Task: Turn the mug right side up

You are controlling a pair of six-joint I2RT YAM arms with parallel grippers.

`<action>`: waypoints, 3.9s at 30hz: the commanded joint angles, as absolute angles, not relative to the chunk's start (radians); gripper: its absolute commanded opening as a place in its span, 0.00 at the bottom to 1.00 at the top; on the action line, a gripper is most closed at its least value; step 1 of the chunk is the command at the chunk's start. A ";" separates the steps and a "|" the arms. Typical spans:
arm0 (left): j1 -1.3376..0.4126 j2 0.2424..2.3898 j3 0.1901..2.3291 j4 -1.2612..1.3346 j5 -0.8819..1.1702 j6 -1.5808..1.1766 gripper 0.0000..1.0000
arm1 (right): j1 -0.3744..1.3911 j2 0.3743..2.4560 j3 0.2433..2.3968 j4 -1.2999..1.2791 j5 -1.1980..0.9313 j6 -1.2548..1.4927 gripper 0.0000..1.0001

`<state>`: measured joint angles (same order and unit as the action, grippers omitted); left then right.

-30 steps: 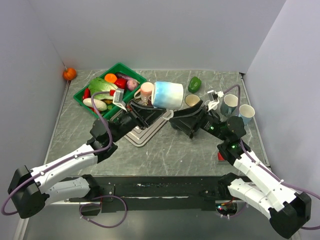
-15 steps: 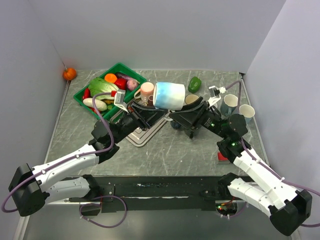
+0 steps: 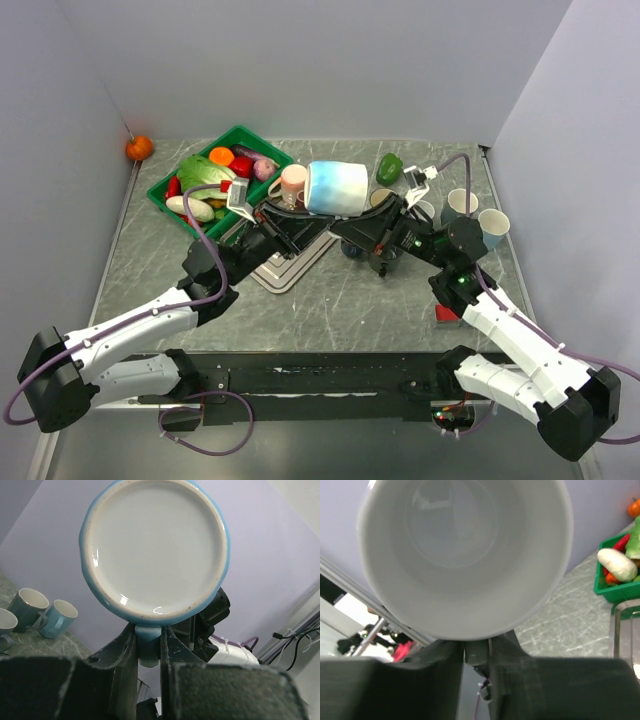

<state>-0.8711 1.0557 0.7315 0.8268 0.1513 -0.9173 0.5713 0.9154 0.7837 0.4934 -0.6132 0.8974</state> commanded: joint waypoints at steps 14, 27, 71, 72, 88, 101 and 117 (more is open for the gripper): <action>-0.881 1.060 0.821 0.858 0.222 -0.868 0.61 | 0.578 0.855 0.887 0.330 -0.502 0.763 0.00; -0.882 0.963 0.879 0.361 -0.047 -0.686 0.96 | 0.571 0.712 1.006 -0.310 0.050 0.493 0.00; -0.881 0.965 0.922 0.087 -0.307 -0.626 0.96 | 0.222 1.130 0.709 -0.377 0.390 0.538 0.00; -0.879 0.966 0.922 0.087 -0.307 -0.624 0.96 | 0.222 1.137 0.710 -0.379 0.394 0.540 0.00; -0.879 0.985 0.923 0.074 -0.327 -0.620 0.96 | 0.222 1.103 0.707 -0.428 0.354 0.545 0.69; -0.822 1.239 1.072 -0.077 -0.428 -0.496 0.96 | 0.224 0.876 0.813 -0.489 0.183 0.492 0.90; -0.486 1.741 1.416 -0.126 -0.308 -0.428 0.99 | 0.225 0.778 0.828 -0.462 -0.026 0.465 0.92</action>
